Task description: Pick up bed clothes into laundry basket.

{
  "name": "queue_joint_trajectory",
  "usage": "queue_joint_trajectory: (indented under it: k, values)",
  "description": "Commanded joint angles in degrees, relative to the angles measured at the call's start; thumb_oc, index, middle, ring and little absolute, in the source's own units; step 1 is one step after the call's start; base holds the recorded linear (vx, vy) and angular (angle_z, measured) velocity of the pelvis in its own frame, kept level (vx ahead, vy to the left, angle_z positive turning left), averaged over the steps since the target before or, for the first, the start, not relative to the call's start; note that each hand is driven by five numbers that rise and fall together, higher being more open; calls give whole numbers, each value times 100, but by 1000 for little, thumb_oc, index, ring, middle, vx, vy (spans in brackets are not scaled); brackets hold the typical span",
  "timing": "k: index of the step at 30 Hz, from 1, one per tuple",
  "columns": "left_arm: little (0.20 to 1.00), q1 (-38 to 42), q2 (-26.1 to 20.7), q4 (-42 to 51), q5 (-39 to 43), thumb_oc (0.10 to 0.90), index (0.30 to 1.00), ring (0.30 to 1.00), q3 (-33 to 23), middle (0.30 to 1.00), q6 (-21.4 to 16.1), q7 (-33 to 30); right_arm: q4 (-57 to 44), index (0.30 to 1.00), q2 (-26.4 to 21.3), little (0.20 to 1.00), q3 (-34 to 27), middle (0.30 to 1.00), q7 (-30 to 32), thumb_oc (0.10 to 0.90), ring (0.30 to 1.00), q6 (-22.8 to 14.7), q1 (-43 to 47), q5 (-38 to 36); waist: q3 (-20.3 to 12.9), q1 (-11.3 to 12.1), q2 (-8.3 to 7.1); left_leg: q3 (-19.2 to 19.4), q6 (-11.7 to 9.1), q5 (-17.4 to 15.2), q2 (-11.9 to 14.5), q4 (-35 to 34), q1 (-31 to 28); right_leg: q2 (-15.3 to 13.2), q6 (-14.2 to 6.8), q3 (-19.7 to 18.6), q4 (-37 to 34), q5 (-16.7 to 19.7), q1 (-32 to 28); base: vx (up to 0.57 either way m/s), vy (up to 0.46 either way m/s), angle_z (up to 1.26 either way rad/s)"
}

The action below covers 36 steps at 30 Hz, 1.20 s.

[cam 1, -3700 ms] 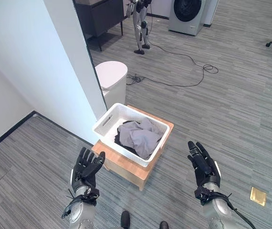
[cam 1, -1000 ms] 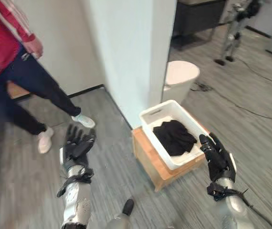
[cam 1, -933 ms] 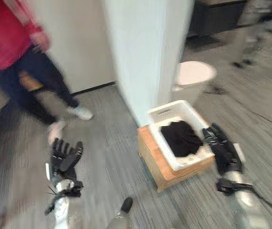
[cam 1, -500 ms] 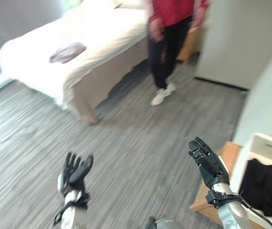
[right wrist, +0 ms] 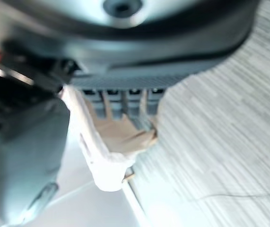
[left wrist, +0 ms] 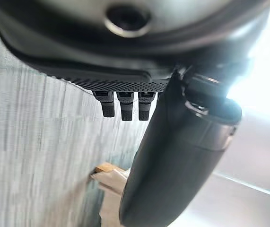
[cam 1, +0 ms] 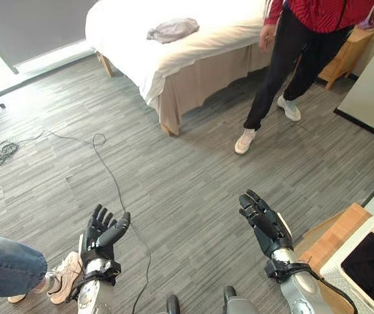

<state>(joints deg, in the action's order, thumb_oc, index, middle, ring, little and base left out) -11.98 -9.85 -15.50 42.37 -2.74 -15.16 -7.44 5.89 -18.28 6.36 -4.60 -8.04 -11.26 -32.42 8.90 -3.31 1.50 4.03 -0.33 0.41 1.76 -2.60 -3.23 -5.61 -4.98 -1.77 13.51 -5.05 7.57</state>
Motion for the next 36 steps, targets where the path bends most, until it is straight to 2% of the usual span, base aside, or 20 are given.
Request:
queue_joint_trajectory:
  k: [1, 7, 8, 20, 27, 29, 31, 33, 35, 36]
  values:
    - [900, 478, -174, 494, -26, 800, 900, 900, 234, 900, -462, 323, -458, 900, 6, 900, -39, 900, -23, 800, 900, -464, 199, 101, -558, -140, -395, -457, 54, -648, -130, 496, 119, -196, -286, -50, -950, 356, -441, -19, -49, 0]
    - [900, 389, -117, 683, 97, 800, 900, 900, 401, 900, -404, 464, -431, 900, 36, 900, 67, 900, -83, 800, 900, -437, 92, 156, -676, -175, -409, -530, 41, -598, -116, 378, 36, -158, -254, 2, -985, 339, -519, -2, -34, 4]
    - [900, 135, -196, 621, 81, 800, 900, 900, 273, 900, -252, 372, -34, 900, 88, 900, -435, 900, 489, 800, 900, -553, 293, -218, -579, 10, -265, 32, -202, -252, 225, 248, 111, -81, -81, 1084, -1197, 160, -862, 5, -11, 4]
    - [900, 160, -229, 618, 43, 800, 900, 900, 123, 900, -321, 305, 56, 900, 97, 900, -107, 900, 409, 800, 900, -453, 463, -61, -538, 140, -373, 211, -114, -330, 166, 264, 43, -195, -244, 992, -1252, 371, -817, -4, 40, -7]
    - [900, 280, -326, 599, -1, 800, 900, 900, -14, 900, -426, 178, 79, 900, 52, 900, 176, 900, 332, 800, 900, -394, 806, -82, -481, 331, -484, 171, -29, -434, 22, 431, 224, -402, -396, 1036, -1265, 472, -793, 40, 89, -5]
    - [900, 388, -411, 559, -74, 800, 900, 900, -7, 900, -443, 136, 52, 900, 66, 900, 216, 900, 332, 800, 900, -392, 831, -75, -430, 360, -460, 53, 59, -472, -83, 527, 348, -486, -424, 905, -850, 330, -656, 30, 162, 16]
    - [900, 470, -450, 539, -120, 800, 900, 900, 11, 900, -454, 104, -11, 900, 86, 900, 255, 900, 315, 800, 900, -390, 814, -60, -321, 357, -403, -116, 215, -544, -221, 581, 347, -631, -405, 745, 157, 319, -283, 41, 260, 21]
    - [900, 513, -479, 488, -160, 800, 900, 900, 29, 900, -436, 64, -23, 900, 113, 900, 377, 900, 304, 800, 900, -395, 854, -1, -177, 349, -295, -113, 381, -604, -288, 600, 257, -792, -292, 760, 1251, 754, 157, 87, 285, 13]
    - [900, 521, -511, 502, -221, 800, 900, 900, 56, 900, -398, 66, -42, 900, 139, 900, 462, 900, 269, 800, 900, -387, 849, 37, -9, 307, -214, -194, 436, -707, -296, 628, 84, -658, -189, 710, 1942, 670, 635, 178, 169, 4]
    - [900, 558, -518, 489, -207, 800, 900, 900, 76, 900, -414, 84, -47, 900, 145, 900, 470, 900, 250, 800, 900, -392, 859, 13, 40, 239, -198, -275, 416, -745, -291, 590, -11, -512, -176, 694, 1835, 532, 884, 263, 41, 0]
